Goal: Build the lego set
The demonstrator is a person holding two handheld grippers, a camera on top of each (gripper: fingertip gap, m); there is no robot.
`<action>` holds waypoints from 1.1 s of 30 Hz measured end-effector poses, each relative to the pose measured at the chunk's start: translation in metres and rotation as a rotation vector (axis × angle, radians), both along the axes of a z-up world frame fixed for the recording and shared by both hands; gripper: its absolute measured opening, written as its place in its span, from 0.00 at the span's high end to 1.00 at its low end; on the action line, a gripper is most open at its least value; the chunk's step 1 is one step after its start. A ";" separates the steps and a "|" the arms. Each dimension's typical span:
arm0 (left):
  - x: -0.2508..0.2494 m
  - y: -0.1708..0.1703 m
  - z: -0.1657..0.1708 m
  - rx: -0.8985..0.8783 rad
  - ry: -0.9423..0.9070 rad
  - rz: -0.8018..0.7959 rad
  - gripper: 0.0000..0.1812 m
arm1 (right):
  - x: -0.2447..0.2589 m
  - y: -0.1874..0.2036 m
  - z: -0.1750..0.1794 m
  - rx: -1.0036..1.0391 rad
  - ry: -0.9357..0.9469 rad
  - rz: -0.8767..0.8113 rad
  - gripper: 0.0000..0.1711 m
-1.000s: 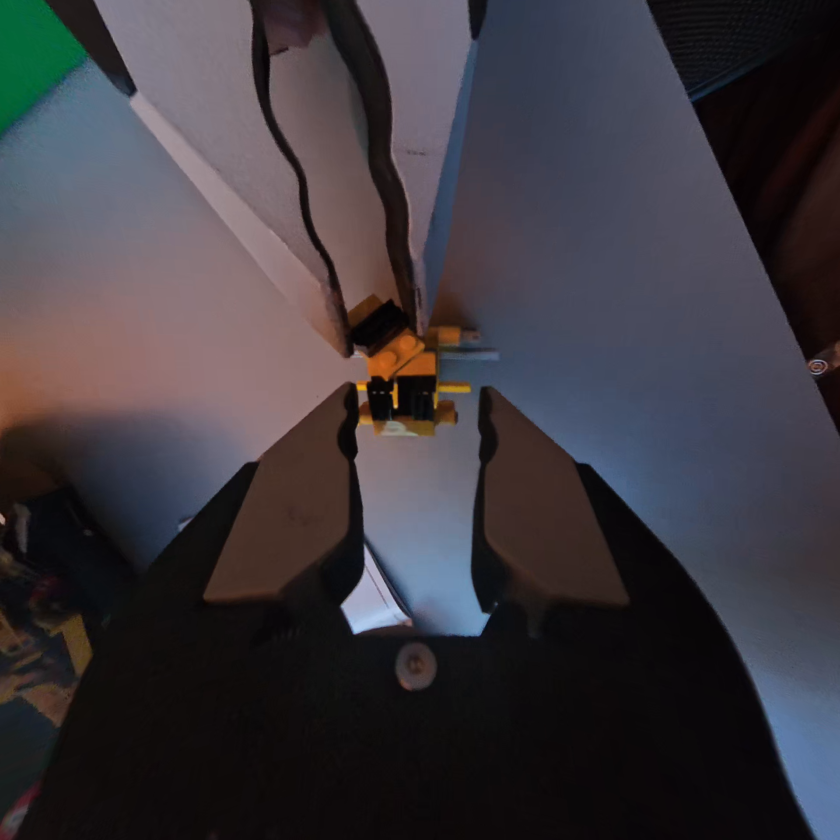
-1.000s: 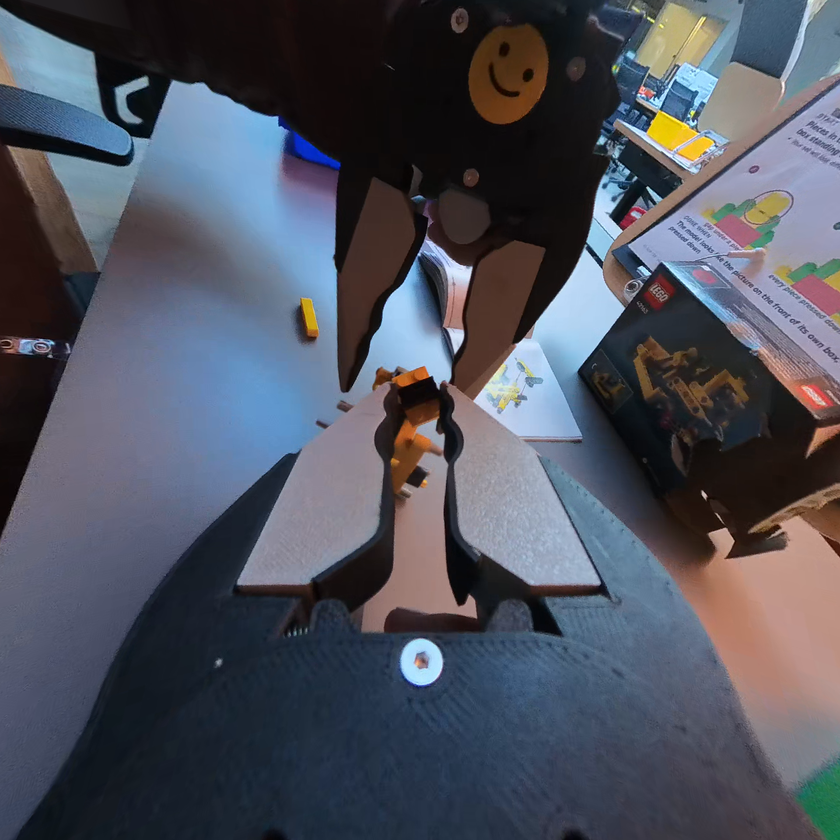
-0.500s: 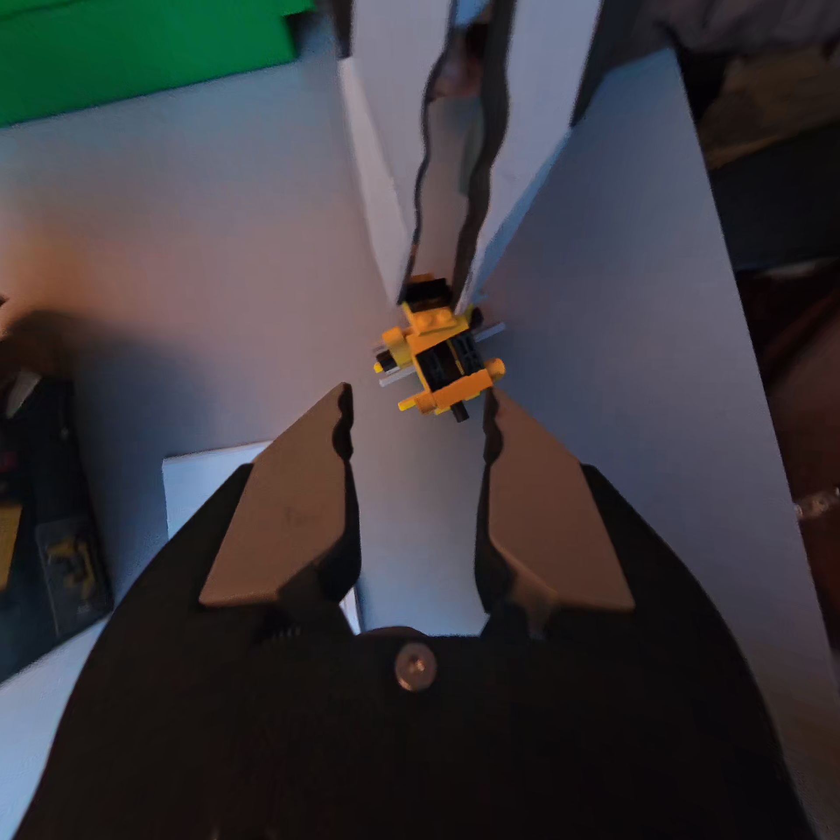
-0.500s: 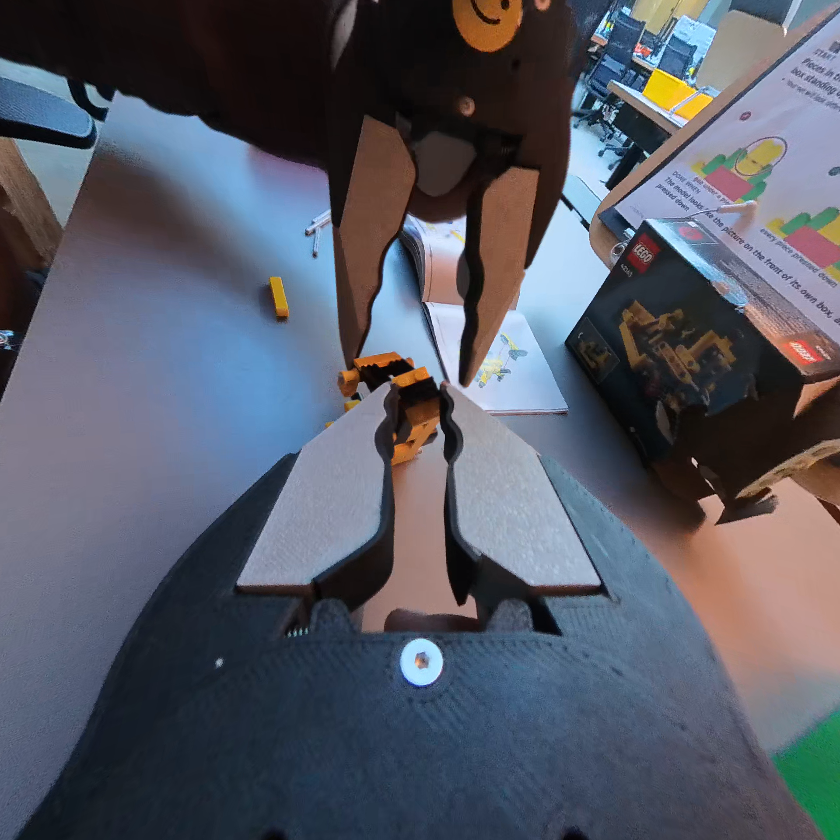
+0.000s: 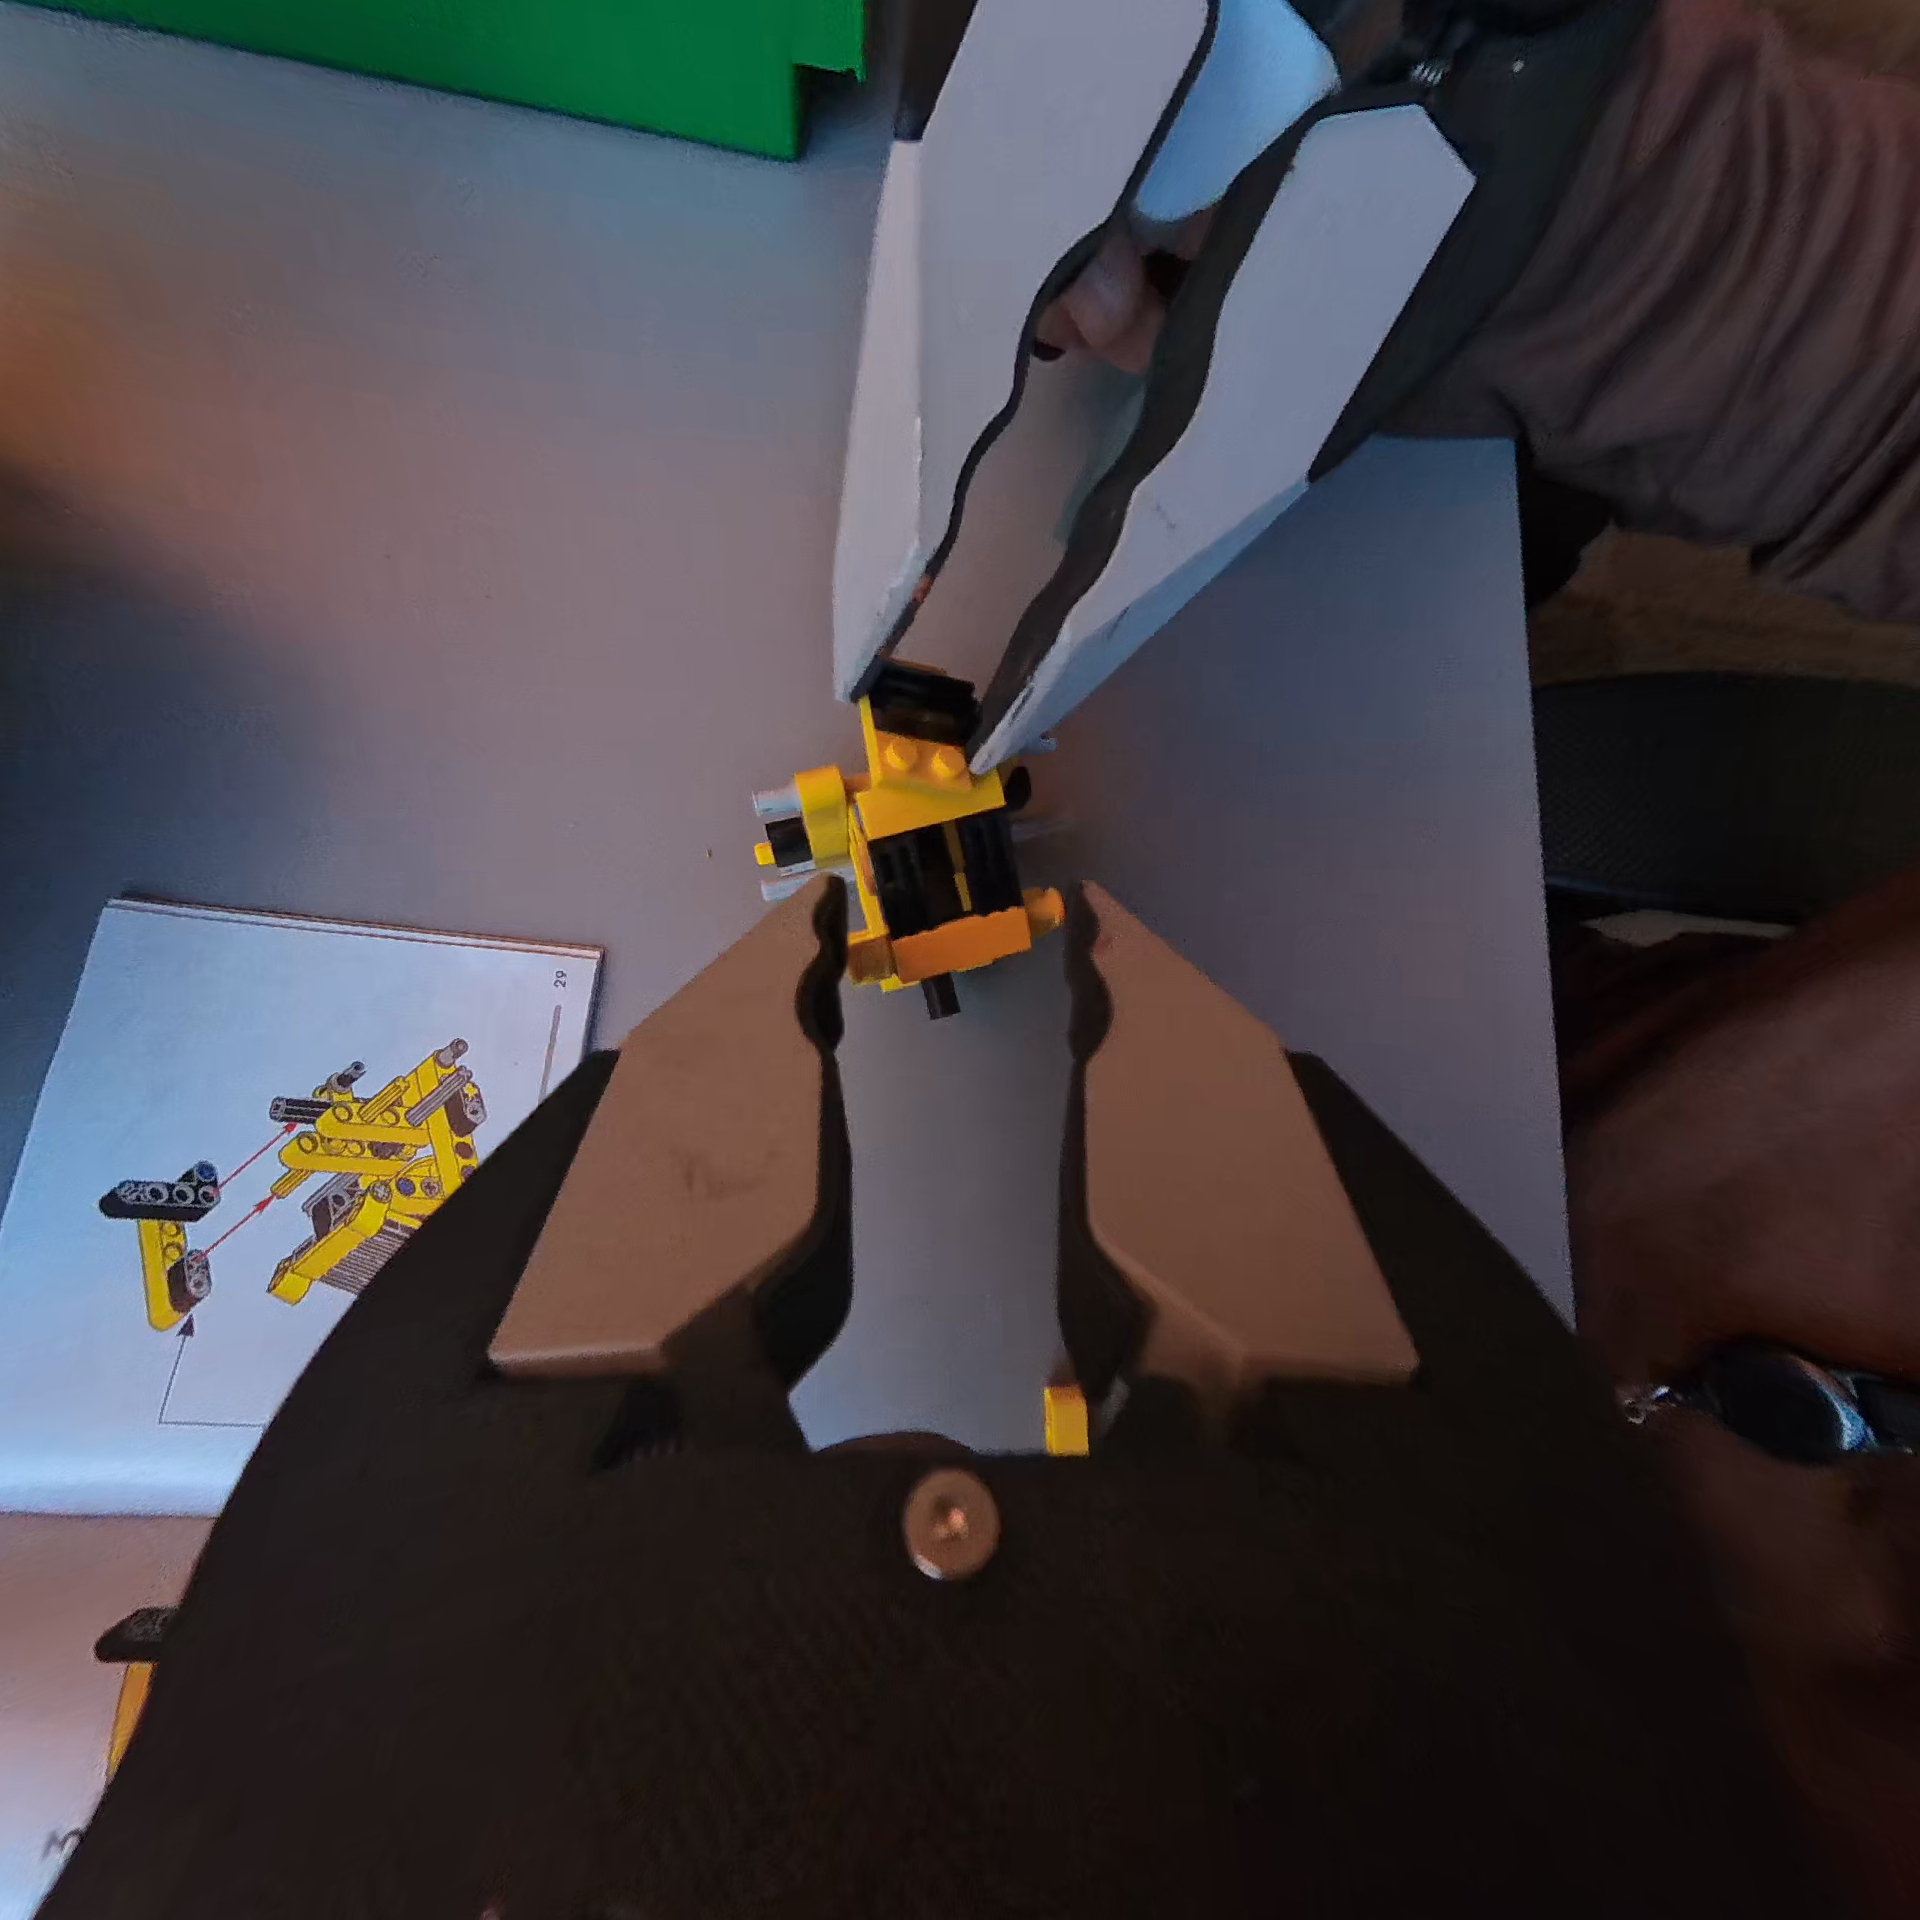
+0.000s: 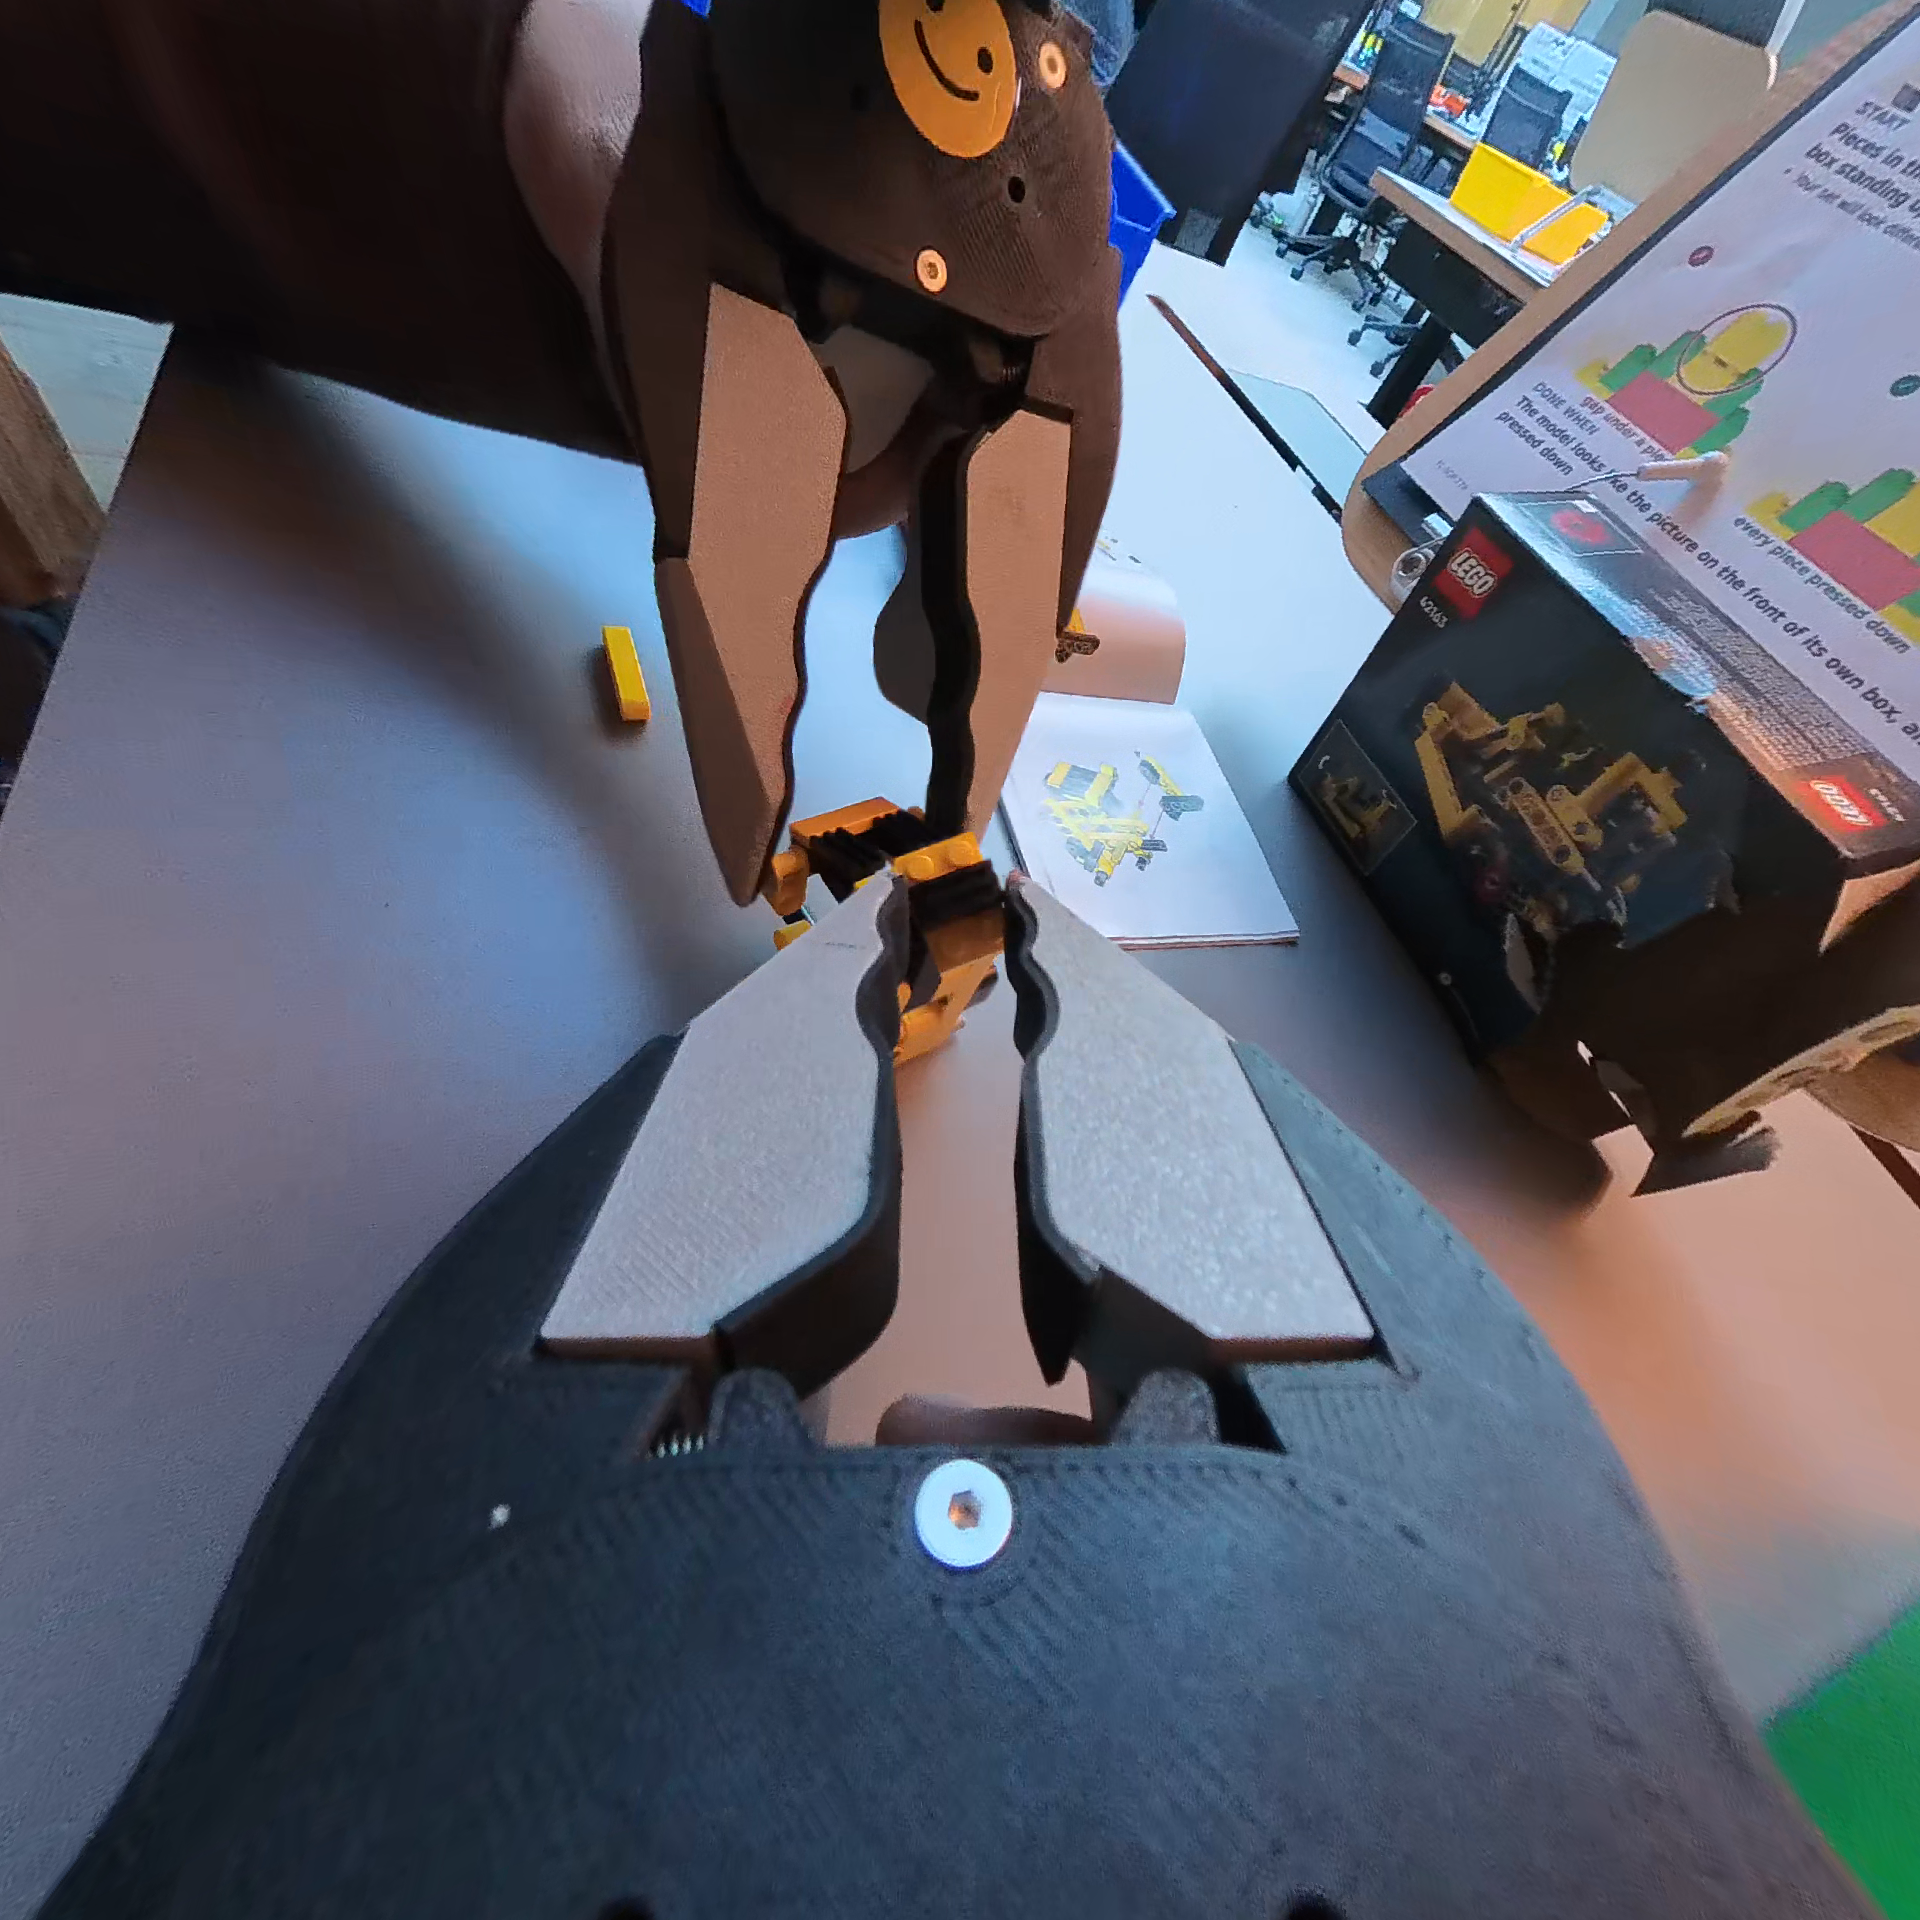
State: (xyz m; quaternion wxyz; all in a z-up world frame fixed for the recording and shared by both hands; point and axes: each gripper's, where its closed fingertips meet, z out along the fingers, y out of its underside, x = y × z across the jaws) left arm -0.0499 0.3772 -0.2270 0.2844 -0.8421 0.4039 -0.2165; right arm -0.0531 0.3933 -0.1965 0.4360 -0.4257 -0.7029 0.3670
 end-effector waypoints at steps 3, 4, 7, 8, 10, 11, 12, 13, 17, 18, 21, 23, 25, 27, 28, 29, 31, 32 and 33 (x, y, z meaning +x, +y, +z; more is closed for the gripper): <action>-0.002 -0.002 0.002 0.008 0.006 -0.023 0.81 | 0.002 0.004 0.001 0.003 0.005 -0.019 0.91; -0.003 -0.002 0.003 0.008 0.008 -0.031 0.81 | 0.003 0.005 0.001 0.005 0.007 -0.026 0.91; -0.008 0.002 0.007 0.007 0.026 -0.051 0.82 | 0.005 0.009 -0.006 0.025 -0.028 -0.045 0.91; -0.010 0.004 0.008 0.008 0.031 -0.056 0.82 | 0.005 0.011 -0.012 0.043 -0.051 -0.055 0.91; -0.012 0.006 0.011 -0.008 0.022 -0.071 0.82 | 0.006 0.011 -0.018 0.069 -0.078 -0.064 0.91; -0.011 0.005 0.014 -0.021 0.006 -0.091 0.82 | 0.006 0.012 -0.017 0.069 -0.075 -0.070 0.91; -0.010 0.004 0.015 -0.040 0.001 -0.112 0.82 | 0.007 0.013 -0.013 0.057 -0.061 -0.074 0.91; -0.011 0.004 0.015 -0.058 0.012 -0.126 0.82 | 0.008 0.013 -0.007 0.036 -0.035 -0.074 0.91; -0.016 0.007 0.011 -0.163 0.126 -0.190 0.82 | 0.012 0.018 0.013 -0.046 0.057 -0.076 0.91; -0.015 0.006 0.010 -0.195 0.144 -0.215 0.82 | 0.013 0.018 0.014 -0.052 0.061 -0.077 0.91; -0.009 0.009 0.009 -0.259 0.185 -0.267 0.82 | 0.012 0.014 0.011 -0.064 0.055 -0.055 0.91; -0.002 0.012 0.007 -0.269 0.208 -0.303 0.82 | 0.011 0.015 0.005 -0.060 0.026 -0.058 0.91; 0.005 0.015 0.007 -0.265 0.216 -0.345 0.82 | 0.011 0.018 -0.003 -0.053 -0.012 -0.070 0.91; 0.010 0.018 0.005 -0.259 0.228 -0.368 0.82 | 0.013 0.021 -0.010 -0.058 -0.043 -0.077 0.91; 0.012 0.019 0.004 -0.259 0.230 -0.378 0.82 | 0.014 0.023 -0.013 -0.059 -0.059 -0.081 0.91; 0.015 0.020 0.004 -0.257 0.231 -0.388 0.81 | 0.015 0.025 -0.016 -0.059 -0.071 -0.088 0.91; 0.019 0.021 0.003 -0.246 0.223 -0.405 0.81 | 0.017 0.026 -0.020 -0.064 -0.088 -0.088 0.92; 0.019 0.021 0.003 -0.247 0.228 -0.410 0.81 | 0.018 0.026 -0.021 -0.065 -0.096 -0.089 0.92; 0.020 0.021 0.002 -0.244 0.228 -0.417 0.82 | 0.018 0.027 -0.024 -0.061 -0.108 -0.088 0.92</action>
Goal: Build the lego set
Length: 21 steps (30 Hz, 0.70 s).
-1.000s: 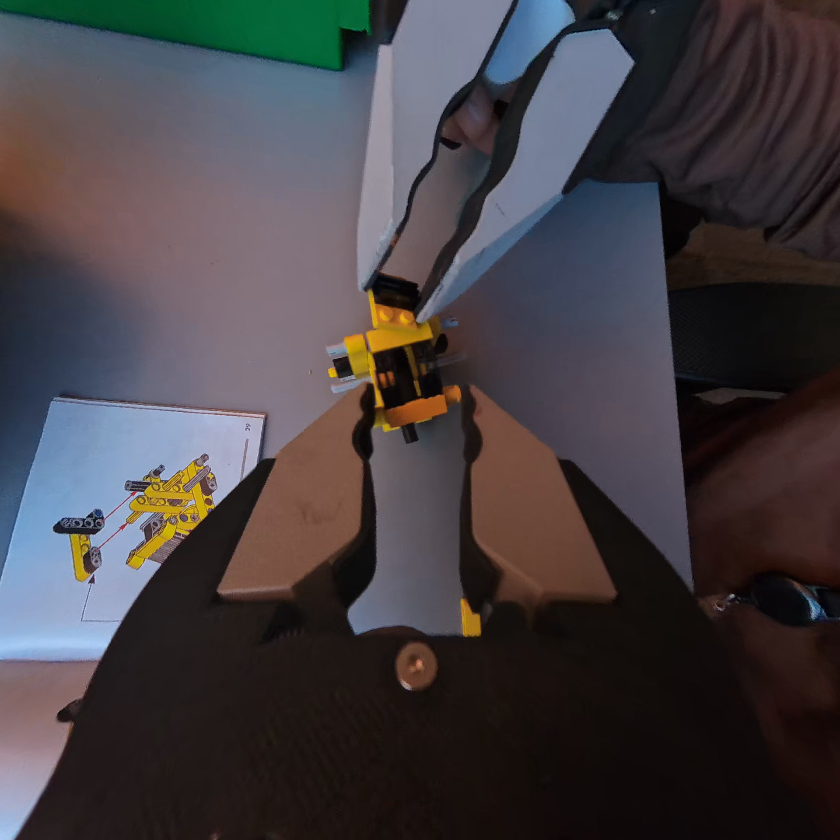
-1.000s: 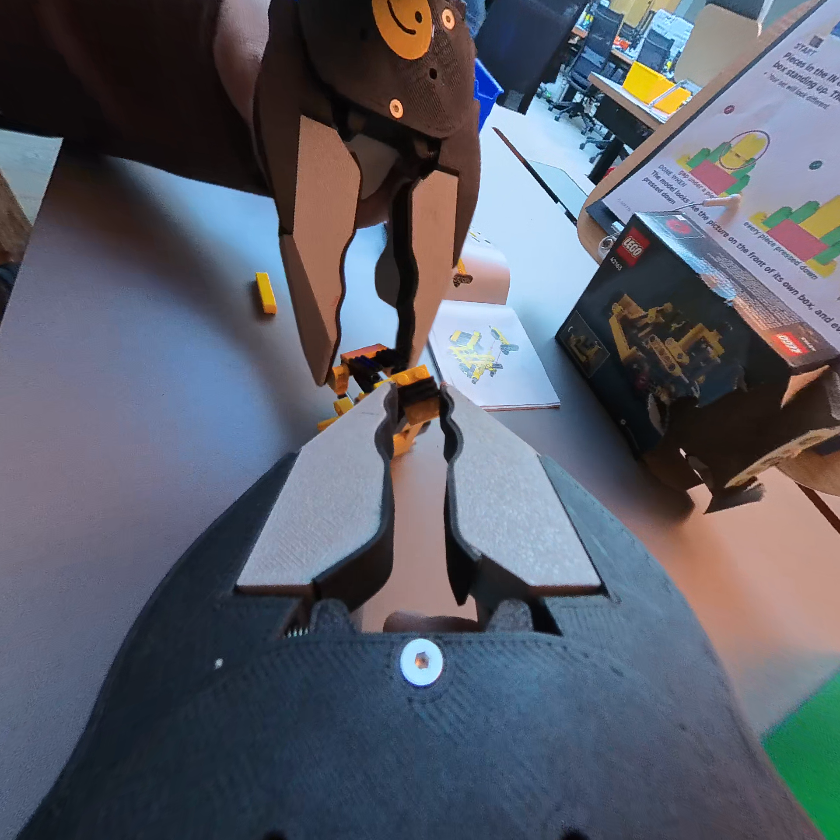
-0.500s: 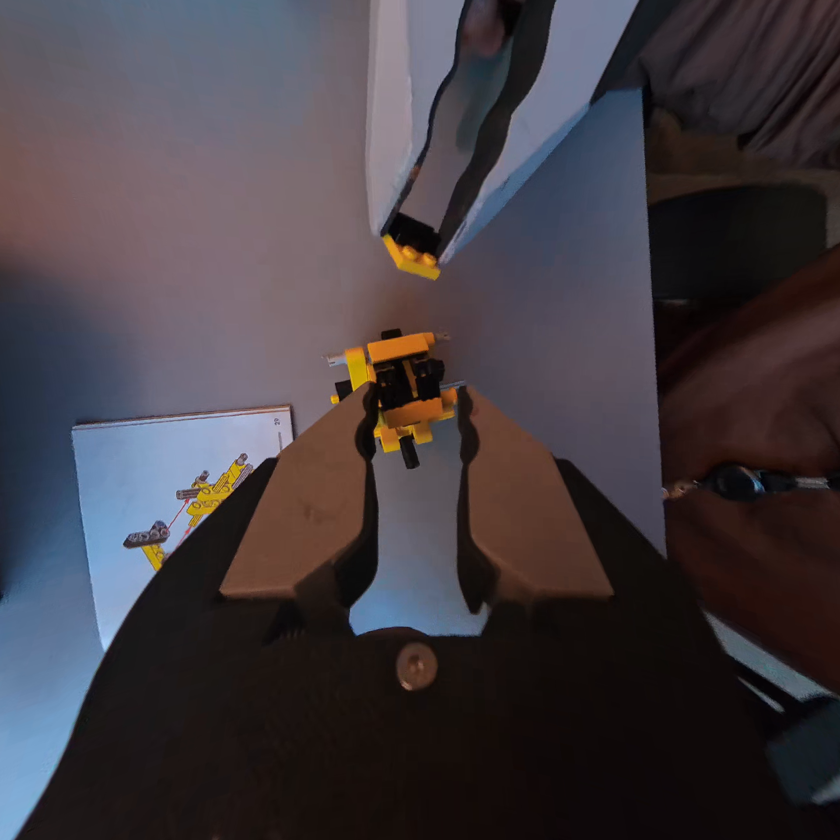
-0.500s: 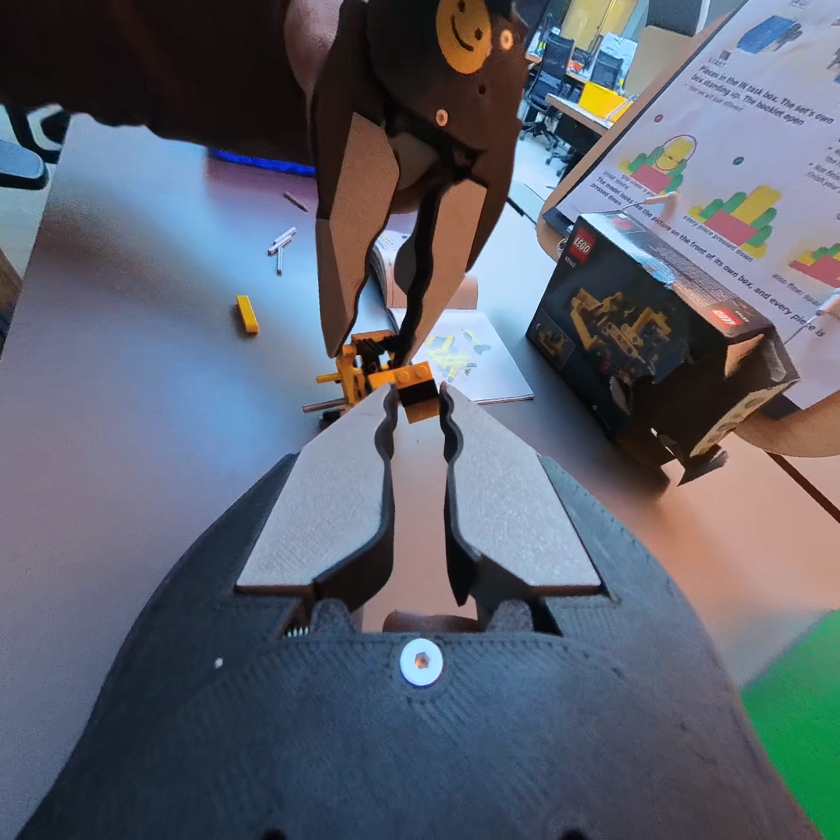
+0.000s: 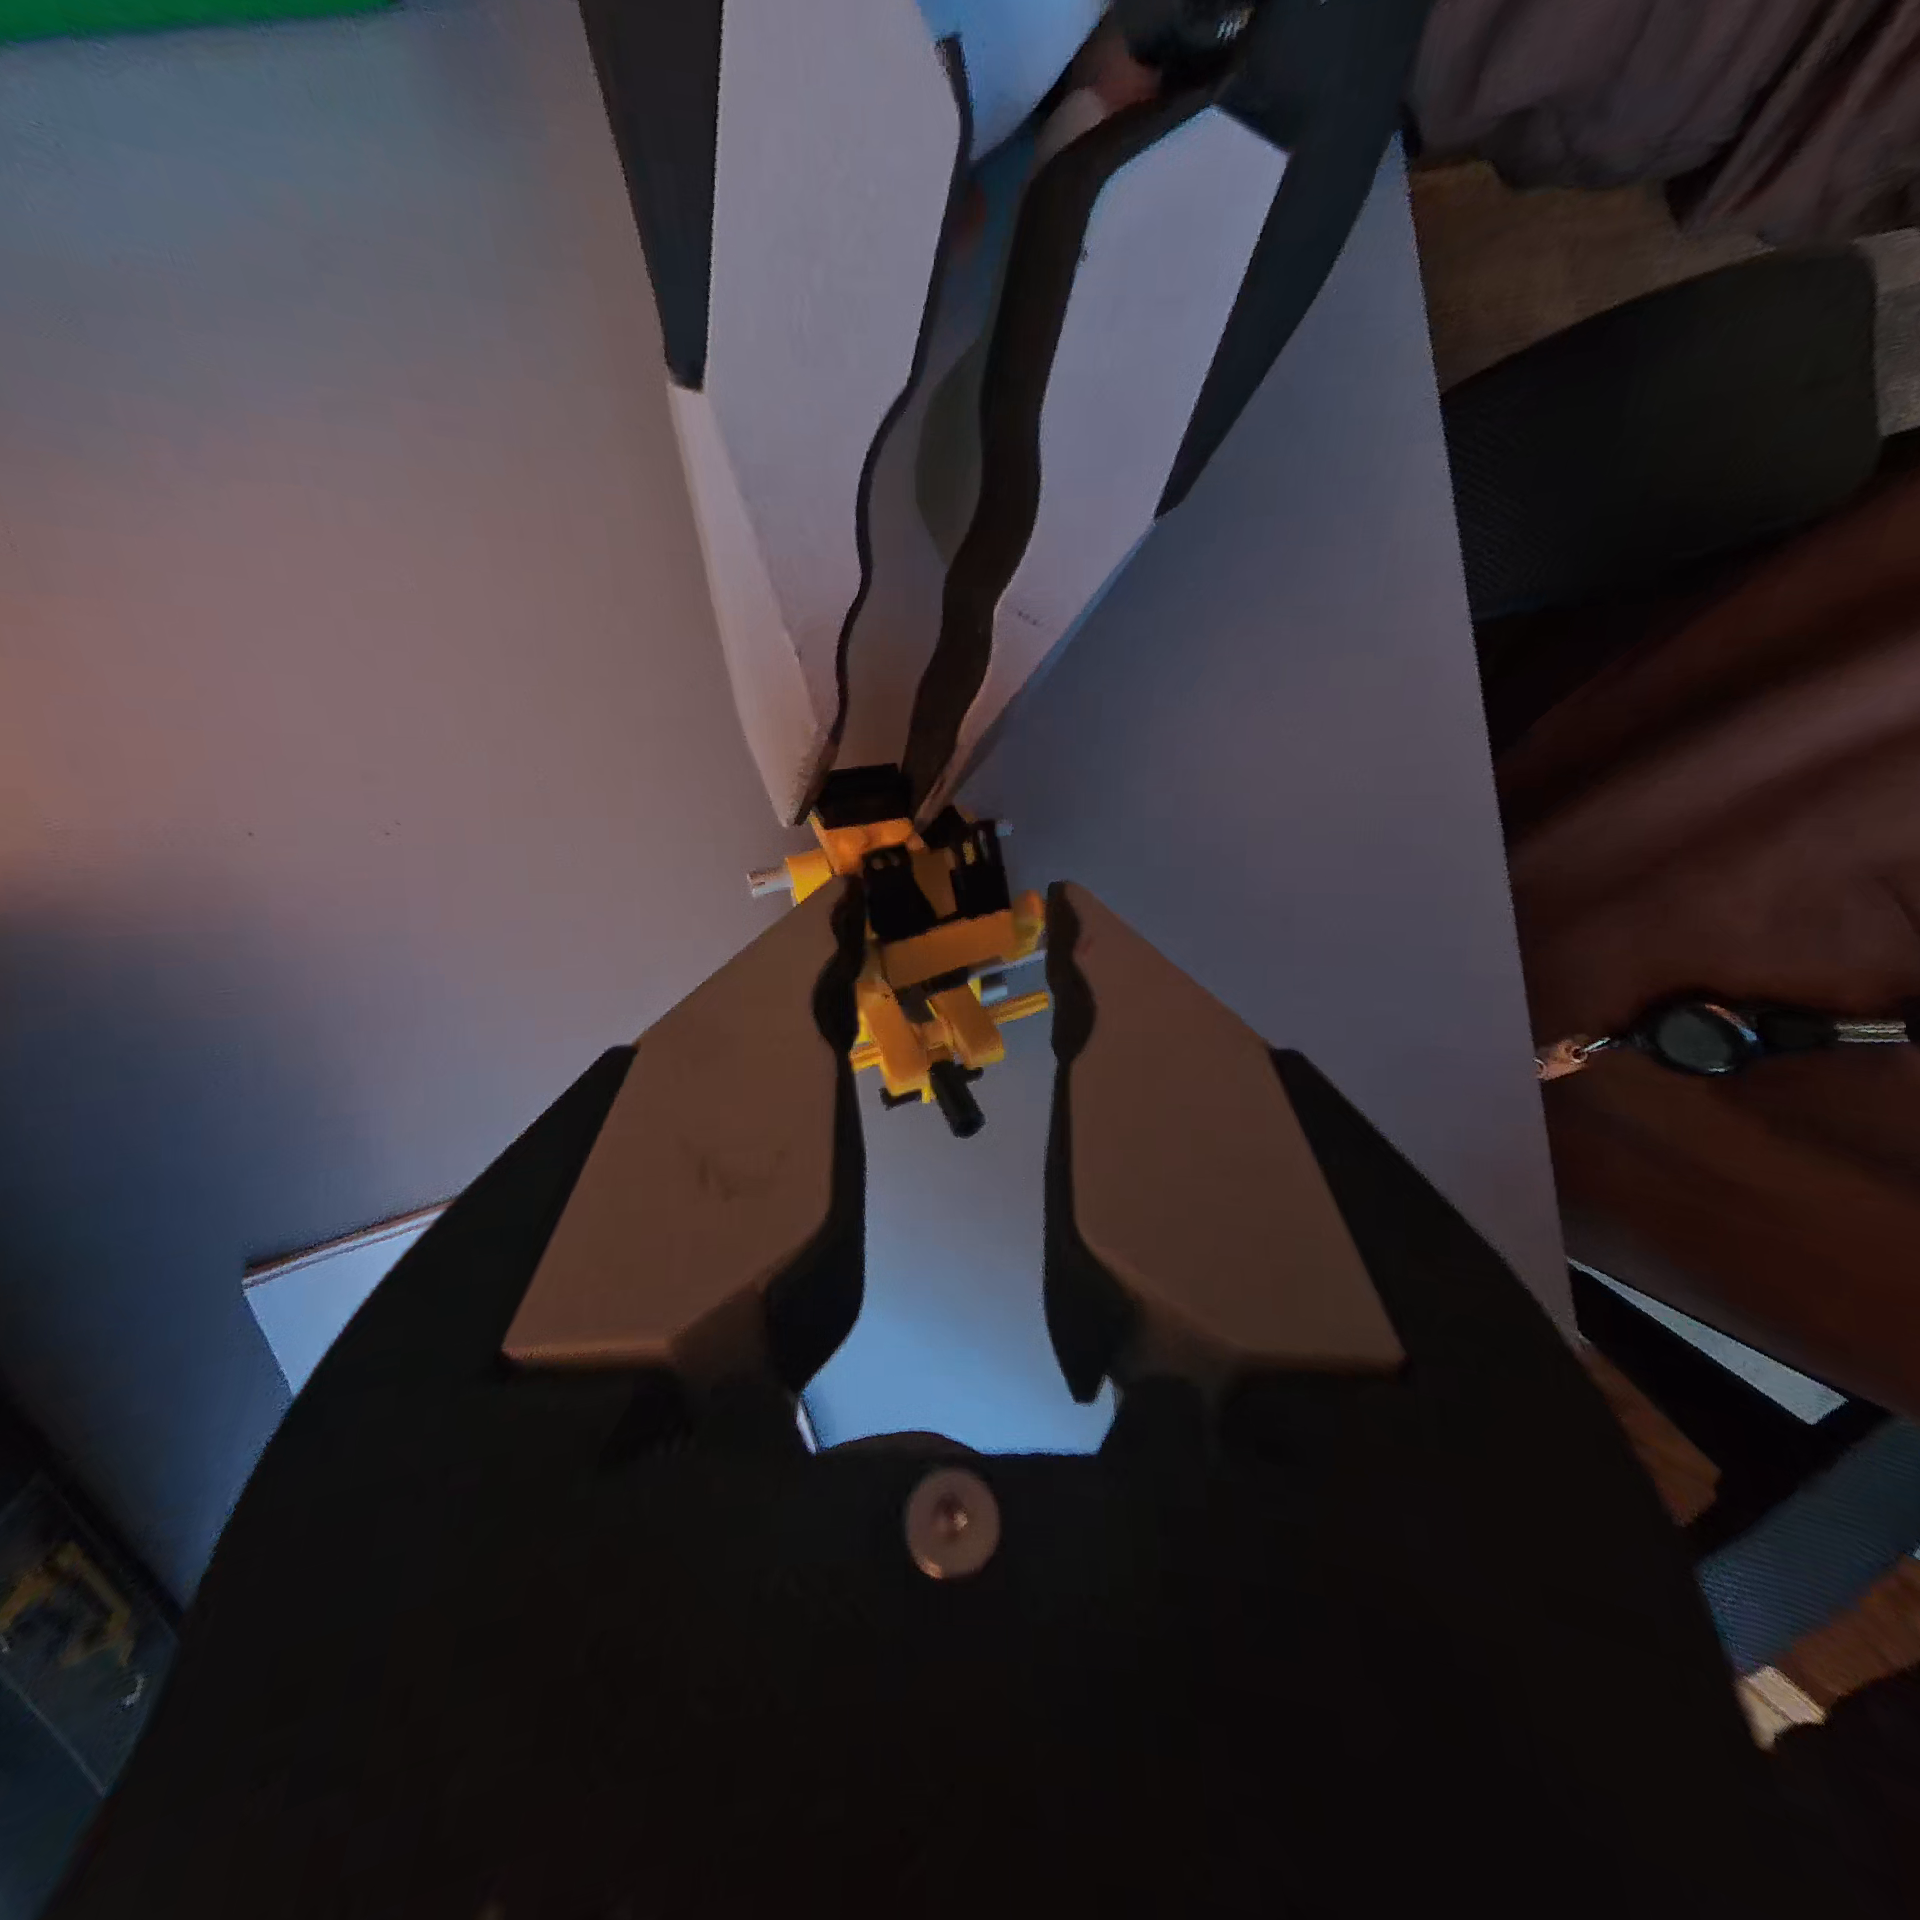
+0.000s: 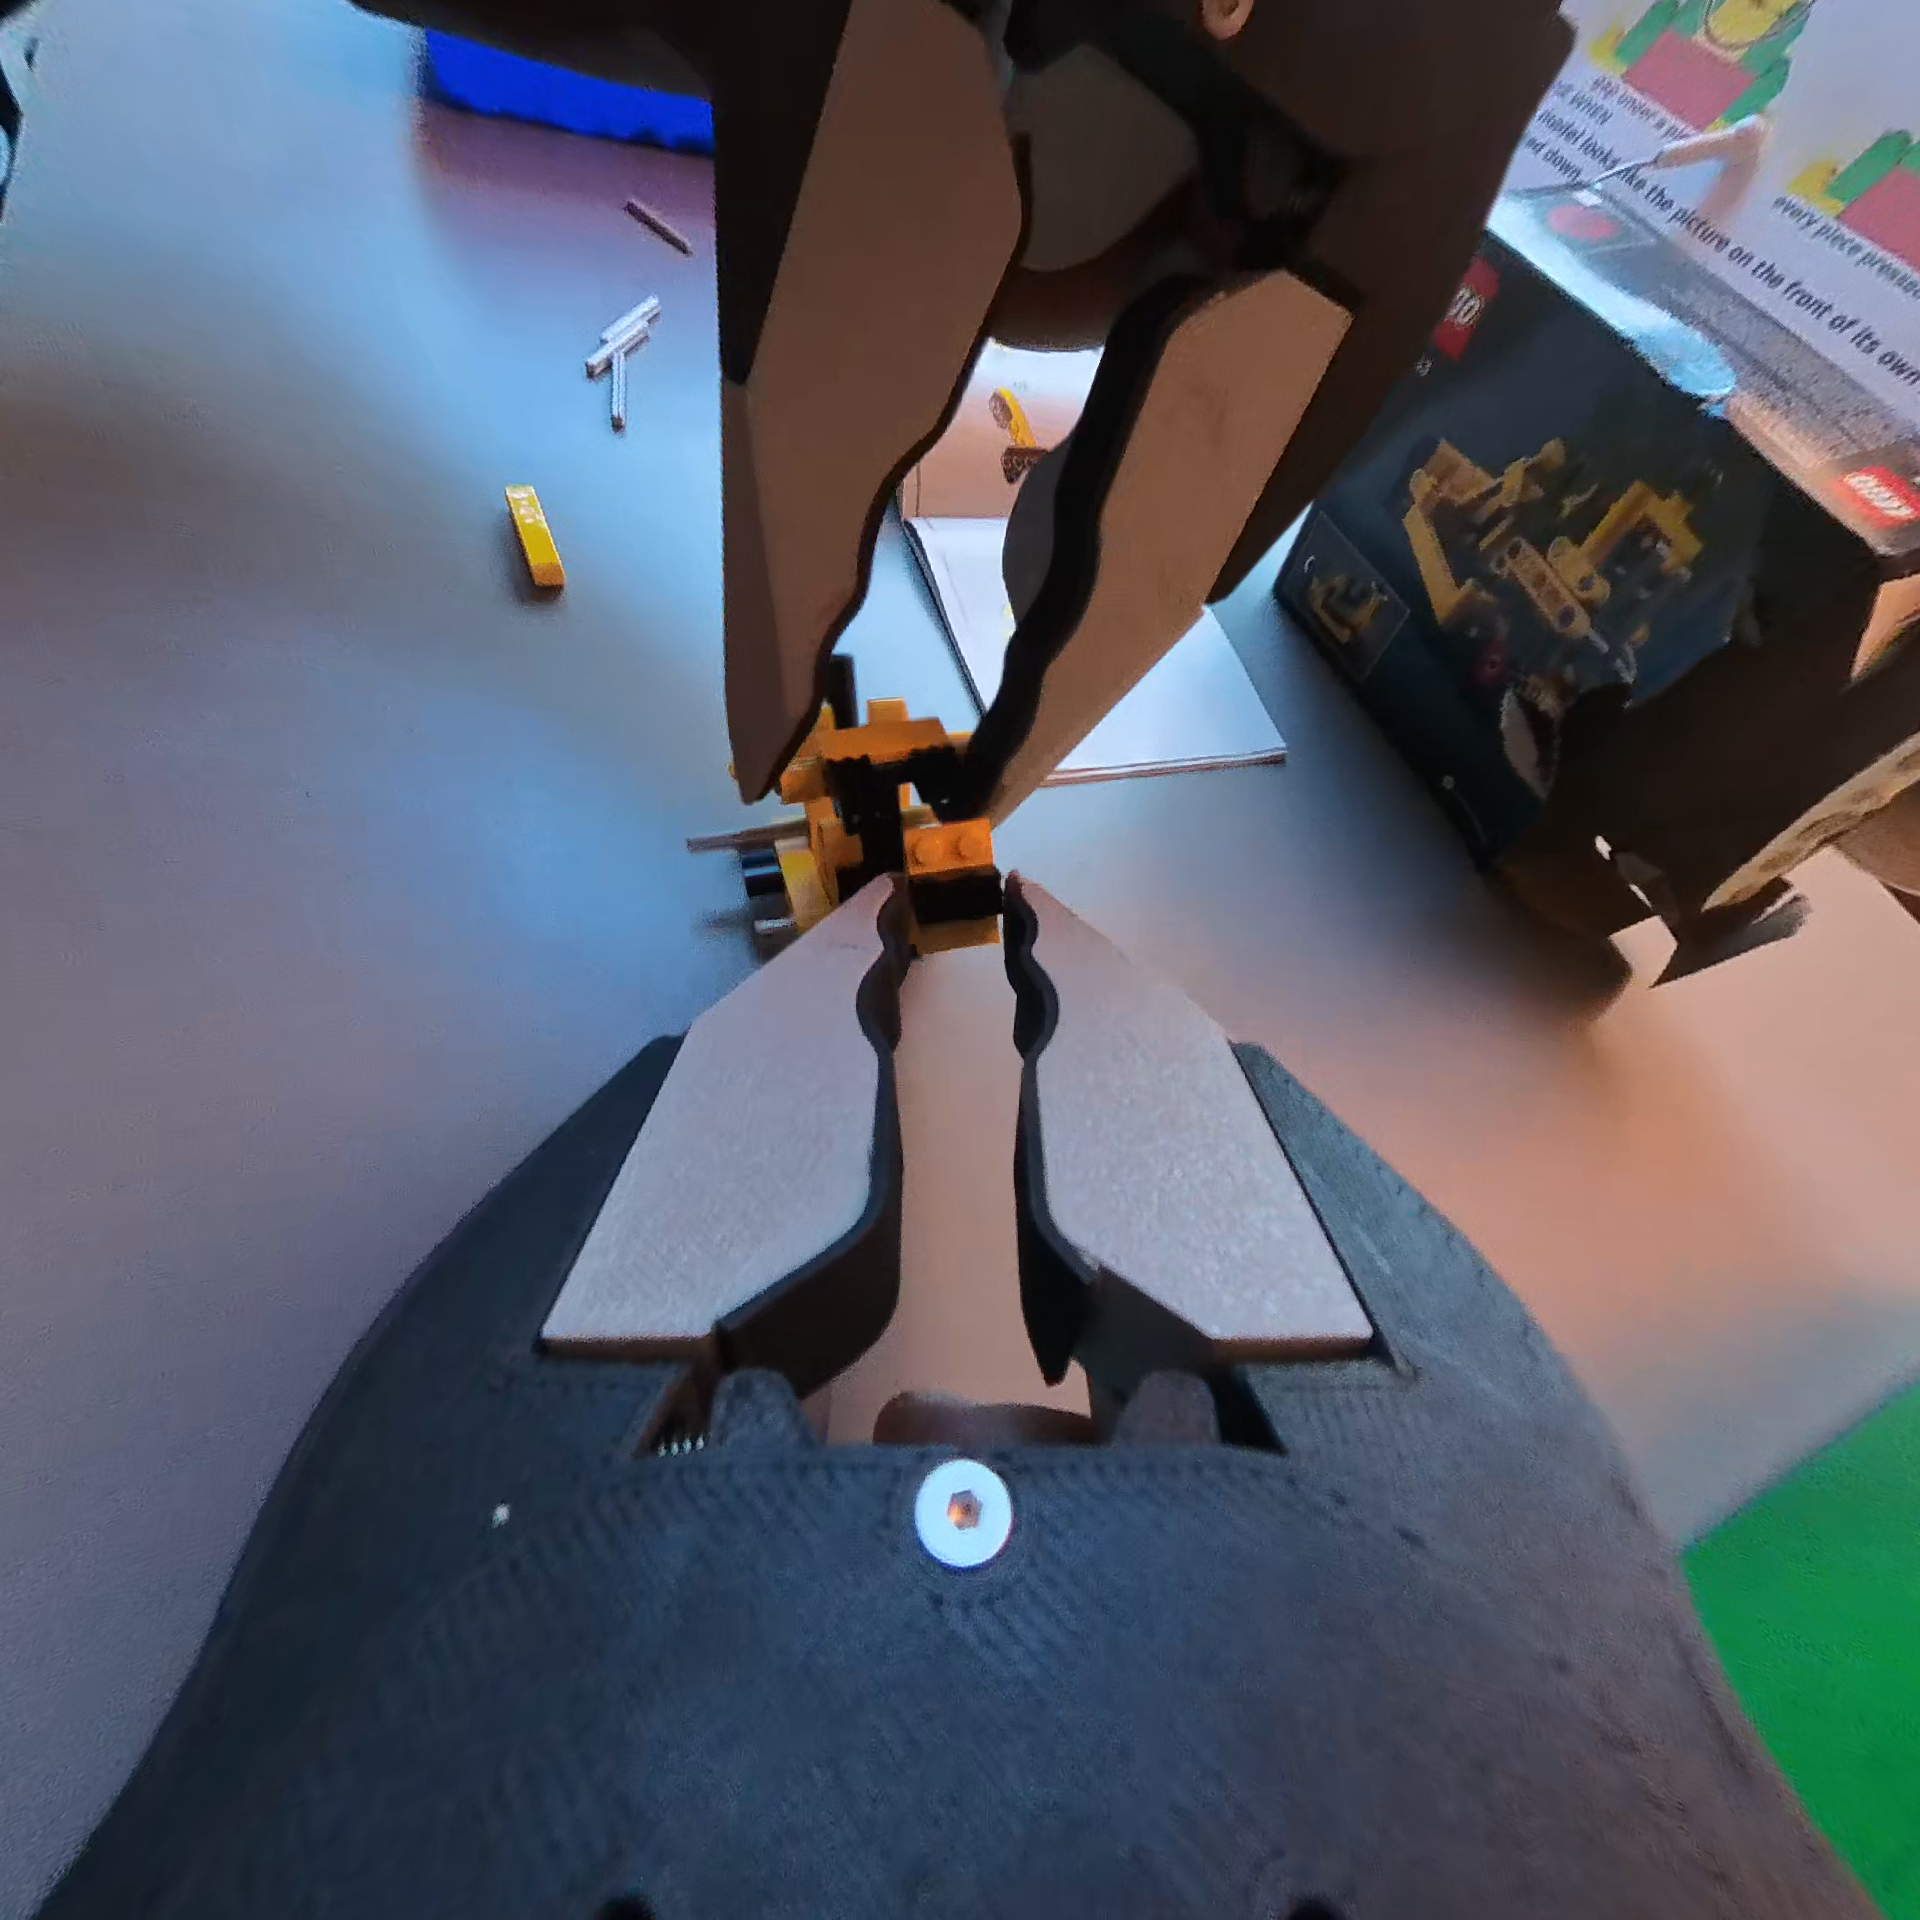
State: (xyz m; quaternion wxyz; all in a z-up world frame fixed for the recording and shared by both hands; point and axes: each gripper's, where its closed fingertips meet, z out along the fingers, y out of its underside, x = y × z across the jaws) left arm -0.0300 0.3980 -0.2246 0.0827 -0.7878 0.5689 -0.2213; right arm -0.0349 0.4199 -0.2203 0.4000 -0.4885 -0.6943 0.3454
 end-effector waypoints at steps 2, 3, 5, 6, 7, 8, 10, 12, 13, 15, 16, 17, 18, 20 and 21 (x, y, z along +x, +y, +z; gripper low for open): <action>0.001 0.000 0.002 0.010 -0.022 -0.007 0.84 | 0.002 0.002 -0.007 0.021 -0.035 -0.008 0.92; 0.000 0.000 0.003 0.016 -0.032 -0.006 0.84 | 0.003 0.002 -0.010 0.028 -0.047 -0.010 0.92; -0.001 0.002 0.005 0.042 -0.060 0.002 0.86 | 0.003 0.001 -0.012 0.019 -0.057 -0.002 0.92; -0.001 0.003 0.006 0.047 -0.074 0.008 0.87 | 0.004 0.001 -0.013 0.015 -0.060 0.000 0.92; -0.002 0.002 0.006 0.042 -0.088 0.012 0.87 | 0.004 0.002 -0.014 0.015 -0.070 -0.001 0.92; -0.002 0.001 0.006 0.038 -0.099 0.017 0.86 | 0.005 0.002 -0.016 0.018 -0.078 -0.003 0.92; -0.004 0.002 0.005 0.044 -0.111 0.040 0.85 | 0.006 0.001 -0.016 0.021 -0.078 0.005 0.93; -0.006 0.003 0.006 0.049 -0.126 0.068 0.82 | 0.008 0.000 -0.016 0.028 -0.081 0.006 0.93; -0.007 0.003 0.007 0.054 -0.138 0.089 0.80 | 0.009 0.000 -0.017 0.031 -0.082 0.009 0.92; -0.006 0.003 0.010 0.067 -0.166 0.129 0.76 | 0.009 -0.002 -0.016 0.025 -0.075 0.018 0.93; -0.005 0.002 0.010 0.076 -0.172 0.139 0.74 | 0.008 -0.004 -0.014 0.022 -0.069 0.024 0.93; -0.004 0.002 0.008 0.092 -0.170 0.146 0.71 | 0.007 -0.005 -0.013 0.016 -0.062 0.030 0.93; -0.003 0.003 0.005 0.115 -0.158 0.156 0.69 | 0.006 -0.007 -0.011 0.011 -0.054 0.036 0.93; -0.001 0.003 -0.002 0.143 -0.130 0.162 0.66 | 0.005 -0.010 -0.008 0.004 -0.041 0.049 0.92; 0.001 0.003 -0.005 0.153 -0.119 0.160 0.66 | 0.005 -0.011 -0.008 0.005 -0.036 0.052 0.92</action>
